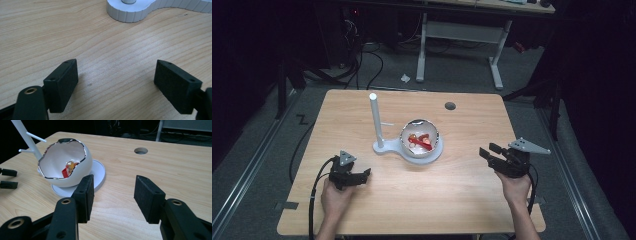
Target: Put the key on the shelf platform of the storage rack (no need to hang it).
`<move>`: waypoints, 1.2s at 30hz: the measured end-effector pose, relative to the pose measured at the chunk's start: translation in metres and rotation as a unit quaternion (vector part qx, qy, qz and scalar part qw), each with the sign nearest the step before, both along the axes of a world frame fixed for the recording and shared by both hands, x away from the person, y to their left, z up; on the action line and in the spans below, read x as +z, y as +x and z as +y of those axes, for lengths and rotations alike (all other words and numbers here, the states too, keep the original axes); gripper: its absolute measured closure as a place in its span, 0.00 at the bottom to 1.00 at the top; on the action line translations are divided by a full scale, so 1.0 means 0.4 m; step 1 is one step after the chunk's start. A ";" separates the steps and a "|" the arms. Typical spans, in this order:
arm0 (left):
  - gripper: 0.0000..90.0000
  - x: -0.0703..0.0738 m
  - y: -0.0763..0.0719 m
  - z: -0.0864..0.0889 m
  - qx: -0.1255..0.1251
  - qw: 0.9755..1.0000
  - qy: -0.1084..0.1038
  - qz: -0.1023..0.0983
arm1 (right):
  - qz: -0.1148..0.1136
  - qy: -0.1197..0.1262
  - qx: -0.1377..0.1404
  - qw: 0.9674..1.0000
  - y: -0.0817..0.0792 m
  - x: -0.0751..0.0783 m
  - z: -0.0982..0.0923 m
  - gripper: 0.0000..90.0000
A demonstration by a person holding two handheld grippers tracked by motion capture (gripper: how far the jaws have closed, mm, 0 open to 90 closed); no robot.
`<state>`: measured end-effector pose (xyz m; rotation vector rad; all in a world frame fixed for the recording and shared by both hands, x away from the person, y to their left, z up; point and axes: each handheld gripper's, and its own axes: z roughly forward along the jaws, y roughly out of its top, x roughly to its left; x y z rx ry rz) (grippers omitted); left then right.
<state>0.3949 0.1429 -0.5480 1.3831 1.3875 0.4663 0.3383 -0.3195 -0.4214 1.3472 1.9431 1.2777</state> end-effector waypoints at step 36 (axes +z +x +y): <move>0.22 0.000 0.000 0.000 0.000 1.000 0.000 0.000 | 0.018 0.020 -0.002 1.000 -0.061 -0.090 0.006 0.56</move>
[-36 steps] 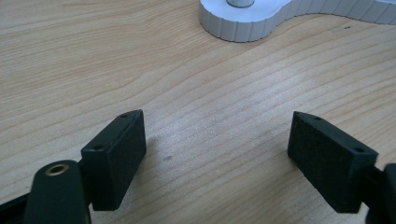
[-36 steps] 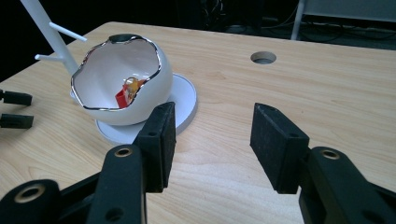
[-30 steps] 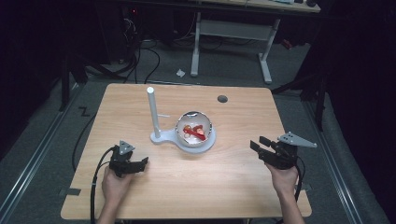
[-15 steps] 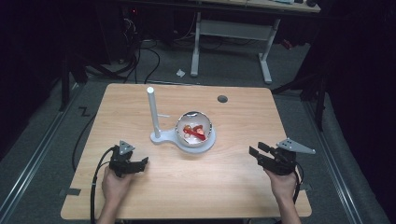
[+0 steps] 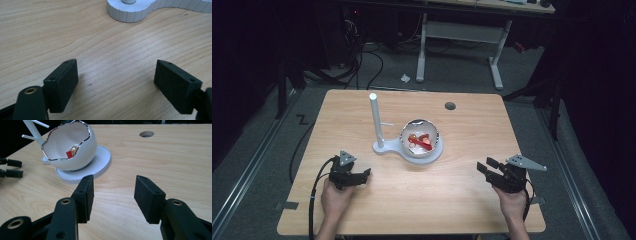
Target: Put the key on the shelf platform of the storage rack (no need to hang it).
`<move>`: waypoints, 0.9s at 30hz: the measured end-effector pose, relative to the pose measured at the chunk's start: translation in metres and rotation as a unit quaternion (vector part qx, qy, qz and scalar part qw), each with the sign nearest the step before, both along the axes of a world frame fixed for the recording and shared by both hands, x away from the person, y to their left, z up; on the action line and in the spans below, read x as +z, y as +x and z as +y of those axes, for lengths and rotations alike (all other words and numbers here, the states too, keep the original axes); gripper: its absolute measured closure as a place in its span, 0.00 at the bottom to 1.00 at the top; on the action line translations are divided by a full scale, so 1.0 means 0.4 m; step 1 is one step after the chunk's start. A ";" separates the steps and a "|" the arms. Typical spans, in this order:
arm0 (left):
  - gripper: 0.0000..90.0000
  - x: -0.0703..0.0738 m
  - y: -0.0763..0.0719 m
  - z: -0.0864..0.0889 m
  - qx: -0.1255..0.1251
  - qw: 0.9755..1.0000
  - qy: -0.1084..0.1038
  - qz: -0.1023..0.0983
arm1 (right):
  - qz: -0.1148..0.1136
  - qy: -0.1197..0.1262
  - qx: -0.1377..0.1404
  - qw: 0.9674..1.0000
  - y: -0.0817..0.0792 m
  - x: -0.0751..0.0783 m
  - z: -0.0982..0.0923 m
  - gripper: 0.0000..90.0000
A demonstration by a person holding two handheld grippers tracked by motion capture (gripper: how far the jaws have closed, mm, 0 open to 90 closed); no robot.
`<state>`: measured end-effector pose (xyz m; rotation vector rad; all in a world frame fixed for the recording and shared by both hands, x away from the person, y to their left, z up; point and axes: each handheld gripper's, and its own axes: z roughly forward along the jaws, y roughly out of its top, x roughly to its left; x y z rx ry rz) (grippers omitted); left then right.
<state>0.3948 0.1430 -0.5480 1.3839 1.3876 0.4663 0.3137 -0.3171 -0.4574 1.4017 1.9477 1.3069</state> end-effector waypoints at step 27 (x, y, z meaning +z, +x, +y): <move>0.22 0.000 0.000 0.000 0.000 1.000 0.000 0.000 | 0.028 -0.016 -0.005 0.999 0.015 -0.095 0.034 0.53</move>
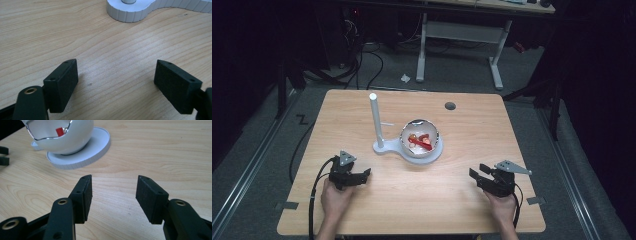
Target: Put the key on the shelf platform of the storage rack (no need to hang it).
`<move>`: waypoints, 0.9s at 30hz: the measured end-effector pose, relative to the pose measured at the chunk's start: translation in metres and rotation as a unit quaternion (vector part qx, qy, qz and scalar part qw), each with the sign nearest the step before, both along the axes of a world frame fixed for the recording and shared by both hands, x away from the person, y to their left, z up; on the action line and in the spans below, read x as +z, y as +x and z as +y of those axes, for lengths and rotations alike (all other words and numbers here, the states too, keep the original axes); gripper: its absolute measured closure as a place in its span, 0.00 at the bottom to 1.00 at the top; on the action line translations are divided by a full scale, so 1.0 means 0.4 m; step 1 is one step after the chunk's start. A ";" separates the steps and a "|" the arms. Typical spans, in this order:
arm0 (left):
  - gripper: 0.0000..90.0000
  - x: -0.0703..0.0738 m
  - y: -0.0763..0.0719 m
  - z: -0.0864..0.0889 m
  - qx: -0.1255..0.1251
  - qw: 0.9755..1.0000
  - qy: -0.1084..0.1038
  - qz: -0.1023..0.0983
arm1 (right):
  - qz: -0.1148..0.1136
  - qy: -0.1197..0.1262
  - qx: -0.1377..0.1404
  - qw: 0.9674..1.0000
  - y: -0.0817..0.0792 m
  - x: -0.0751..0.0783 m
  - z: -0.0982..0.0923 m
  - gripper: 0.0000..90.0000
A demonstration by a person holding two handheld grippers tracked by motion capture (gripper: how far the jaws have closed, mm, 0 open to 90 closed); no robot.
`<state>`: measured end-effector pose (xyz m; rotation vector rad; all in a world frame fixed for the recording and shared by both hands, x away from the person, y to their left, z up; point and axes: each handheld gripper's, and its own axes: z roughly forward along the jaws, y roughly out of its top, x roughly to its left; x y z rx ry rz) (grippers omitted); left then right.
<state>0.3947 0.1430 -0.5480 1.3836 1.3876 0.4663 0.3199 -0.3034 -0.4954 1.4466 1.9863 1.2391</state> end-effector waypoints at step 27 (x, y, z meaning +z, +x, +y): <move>0.22 0.000 -0.001 0.000 0.000 1.000 0.001 0.000 | 0.018 -0.061 -0.007 0.998 0.065 -0.065 0.054 0.52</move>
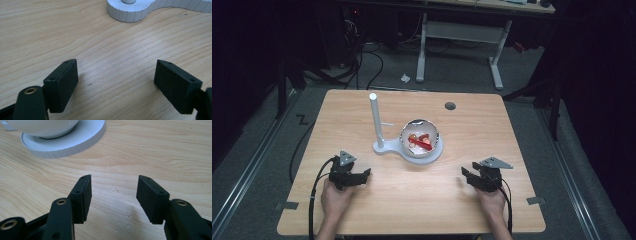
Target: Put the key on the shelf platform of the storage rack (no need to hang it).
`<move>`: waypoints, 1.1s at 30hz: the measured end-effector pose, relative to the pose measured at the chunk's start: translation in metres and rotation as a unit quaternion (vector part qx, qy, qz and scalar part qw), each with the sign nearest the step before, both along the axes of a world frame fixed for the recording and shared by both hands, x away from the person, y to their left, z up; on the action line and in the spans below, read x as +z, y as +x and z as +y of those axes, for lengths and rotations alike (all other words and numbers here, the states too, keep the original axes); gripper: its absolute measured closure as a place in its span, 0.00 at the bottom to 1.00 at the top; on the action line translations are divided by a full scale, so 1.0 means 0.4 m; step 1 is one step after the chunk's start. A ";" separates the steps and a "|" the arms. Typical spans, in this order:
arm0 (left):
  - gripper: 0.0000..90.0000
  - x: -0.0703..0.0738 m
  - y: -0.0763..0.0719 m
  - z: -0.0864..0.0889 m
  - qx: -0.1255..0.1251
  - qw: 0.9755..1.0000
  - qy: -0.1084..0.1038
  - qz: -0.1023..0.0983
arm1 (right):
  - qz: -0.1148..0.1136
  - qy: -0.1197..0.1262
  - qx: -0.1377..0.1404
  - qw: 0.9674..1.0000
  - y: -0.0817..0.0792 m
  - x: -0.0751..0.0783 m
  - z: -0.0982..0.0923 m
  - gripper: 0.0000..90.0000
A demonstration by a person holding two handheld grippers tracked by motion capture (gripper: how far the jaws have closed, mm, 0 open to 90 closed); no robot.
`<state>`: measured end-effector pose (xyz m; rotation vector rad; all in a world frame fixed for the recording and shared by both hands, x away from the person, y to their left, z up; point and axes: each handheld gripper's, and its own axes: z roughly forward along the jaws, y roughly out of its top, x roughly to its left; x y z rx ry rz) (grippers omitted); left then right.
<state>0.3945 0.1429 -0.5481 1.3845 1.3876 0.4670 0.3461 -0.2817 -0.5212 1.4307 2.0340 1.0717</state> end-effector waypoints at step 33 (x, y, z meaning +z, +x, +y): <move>0.22 0.000 -0.001 0.000 0.000 1.000 0.000 0.000 | 0.028 -0.066 -0.004 0.997 0.026 -0.024 0.023 0.42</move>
